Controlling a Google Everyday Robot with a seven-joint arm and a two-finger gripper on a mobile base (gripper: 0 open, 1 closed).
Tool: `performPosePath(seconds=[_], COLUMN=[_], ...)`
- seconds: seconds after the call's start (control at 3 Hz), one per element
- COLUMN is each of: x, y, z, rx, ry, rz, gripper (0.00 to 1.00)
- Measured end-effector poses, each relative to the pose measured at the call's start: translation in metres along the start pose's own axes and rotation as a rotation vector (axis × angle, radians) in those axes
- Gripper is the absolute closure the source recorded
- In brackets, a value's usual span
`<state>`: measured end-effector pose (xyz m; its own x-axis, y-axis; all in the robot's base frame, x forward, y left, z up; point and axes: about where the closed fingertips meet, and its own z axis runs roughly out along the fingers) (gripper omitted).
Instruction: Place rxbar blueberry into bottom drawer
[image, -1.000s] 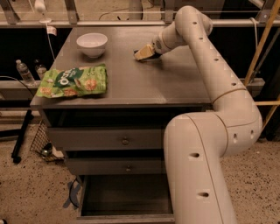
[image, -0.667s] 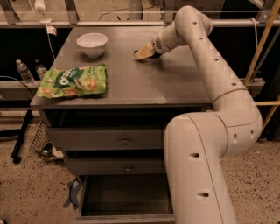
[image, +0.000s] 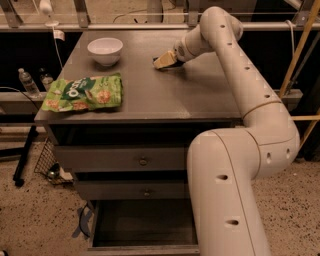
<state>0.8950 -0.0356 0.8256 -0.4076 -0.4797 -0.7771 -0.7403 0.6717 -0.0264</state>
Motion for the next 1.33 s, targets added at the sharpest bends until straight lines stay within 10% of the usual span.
performPosePath(seconds=[1.33], x=[-0.0002], y=[-0.0001], z=[-0.0003], rx=[0.000], ry=[0.000], rz=[-0.001], gripper=[1.00])
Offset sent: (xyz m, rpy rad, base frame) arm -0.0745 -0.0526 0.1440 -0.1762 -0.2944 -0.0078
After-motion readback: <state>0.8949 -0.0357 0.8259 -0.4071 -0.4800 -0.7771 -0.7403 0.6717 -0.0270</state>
